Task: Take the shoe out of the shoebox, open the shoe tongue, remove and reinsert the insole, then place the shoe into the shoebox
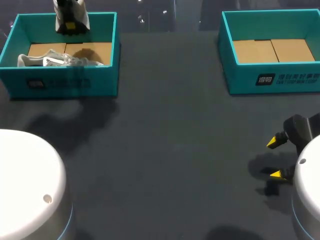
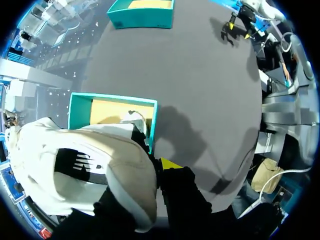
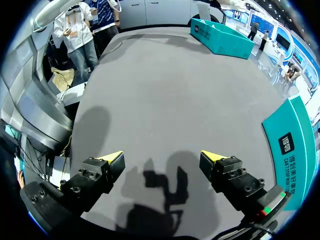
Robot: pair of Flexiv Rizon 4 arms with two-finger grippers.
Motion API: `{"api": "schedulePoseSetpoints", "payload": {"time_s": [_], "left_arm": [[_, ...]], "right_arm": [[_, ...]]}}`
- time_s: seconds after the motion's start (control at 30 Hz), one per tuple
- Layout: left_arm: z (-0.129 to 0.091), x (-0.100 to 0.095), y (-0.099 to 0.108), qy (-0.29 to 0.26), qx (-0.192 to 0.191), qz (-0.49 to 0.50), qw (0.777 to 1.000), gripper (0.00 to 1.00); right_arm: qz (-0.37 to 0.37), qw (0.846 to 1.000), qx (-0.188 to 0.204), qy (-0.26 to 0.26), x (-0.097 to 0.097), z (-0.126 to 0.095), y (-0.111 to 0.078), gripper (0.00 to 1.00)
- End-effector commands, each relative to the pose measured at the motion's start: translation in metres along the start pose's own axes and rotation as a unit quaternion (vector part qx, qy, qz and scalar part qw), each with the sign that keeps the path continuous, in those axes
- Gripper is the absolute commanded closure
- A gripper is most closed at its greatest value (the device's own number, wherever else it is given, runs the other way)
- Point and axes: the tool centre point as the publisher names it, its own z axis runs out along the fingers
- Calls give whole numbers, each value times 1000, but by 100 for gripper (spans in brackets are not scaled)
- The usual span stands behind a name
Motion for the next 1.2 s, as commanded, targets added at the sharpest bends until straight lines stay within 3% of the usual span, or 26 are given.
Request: {"api": "schedulePoseSetpoints", "payload": {"time_s": [0.03,0.27,0.6,0.73,0.83,0.87,1.2], "left_arm": [[3,-43,11,10,0,9,1000,100],[11,-102,46,11,8,-7,1000,100],[28,-144,89,12,4,15,1000,100],[31,-149,102,8,7,93,996,100],[31,-149,118,5,8,202,979,100],[31,-149,127,-2,-9,260,966,100],[31,-149,127,-2,-9,260,966,100]], "right_arm": [[0,1000,0,-2,2,-1,0,0],[0,1000,0,-2,2,-1,0,0],[0,1000,0,-2,2,-1,0,0],[0,1000,0,-2,2,-1,0,0],[0,1000,0,-2,2,-1,0,0],[0,1000,0,-2,2,-1,0,0],[0,1000,0,-2,2,-1,0,0]]}}
